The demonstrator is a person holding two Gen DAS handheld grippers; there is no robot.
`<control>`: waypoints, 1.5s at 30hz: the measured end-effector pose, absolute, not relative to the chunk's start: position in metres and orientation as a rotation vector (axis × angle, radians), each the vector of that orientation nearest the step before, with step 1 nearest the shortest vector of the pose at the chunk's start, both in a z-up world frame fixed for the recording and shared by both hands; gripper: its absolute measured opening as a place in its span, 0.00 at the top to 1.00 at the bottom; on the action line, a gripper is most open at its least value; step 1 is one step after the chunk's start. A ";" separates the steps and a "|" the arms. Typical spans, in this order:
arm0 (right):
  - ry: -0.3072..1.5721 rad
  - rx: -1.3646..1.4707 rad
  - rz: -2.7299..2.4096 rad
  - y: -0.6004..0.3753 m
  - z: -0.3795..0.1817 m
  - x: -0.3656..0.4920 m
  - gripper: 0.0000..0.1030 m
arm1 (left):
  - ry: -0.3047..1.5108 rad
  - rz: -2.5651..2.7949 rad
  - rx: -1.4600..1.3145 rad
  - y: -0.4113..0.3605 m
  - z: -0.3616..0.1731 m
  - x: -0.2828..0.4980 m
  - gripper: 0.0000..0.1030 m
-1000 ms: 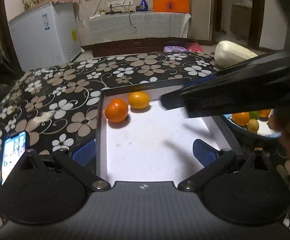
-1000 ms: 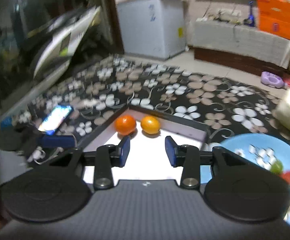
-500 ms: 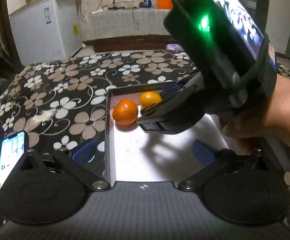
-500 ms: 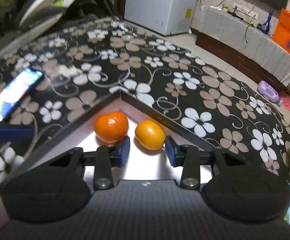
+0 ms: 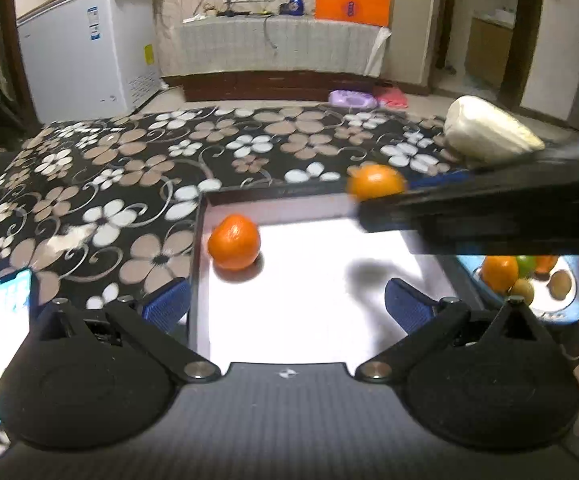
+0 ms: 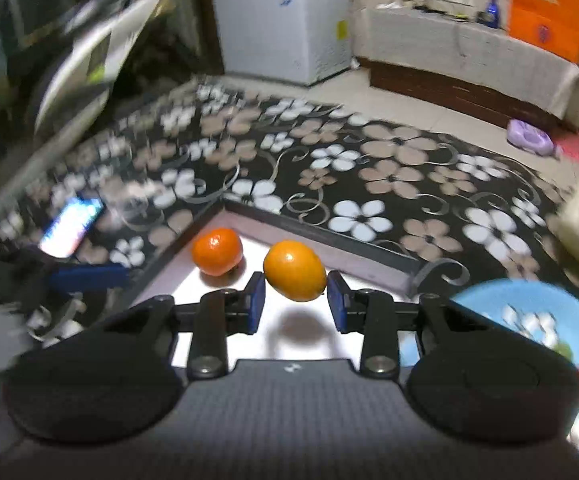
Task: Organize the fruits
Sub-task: 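Lift the yellow-orange fruit with the right gripper while the left gripper grasps the orange tangerine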
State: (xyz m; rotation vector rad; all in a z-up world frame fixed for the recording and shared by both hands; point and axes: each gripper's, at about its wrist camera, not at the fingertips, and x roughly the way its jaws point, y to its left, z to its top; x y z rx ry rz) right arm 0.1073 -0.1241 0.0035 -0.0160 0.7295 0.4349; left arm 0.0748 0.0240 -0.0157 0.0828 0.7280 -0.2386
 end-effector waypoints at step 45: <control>0.607 0.191 0.451 -0.195 0.031 0.068 0.64 | 0.746 -0.383 0.197 0.041 -0.019 0.140 0.35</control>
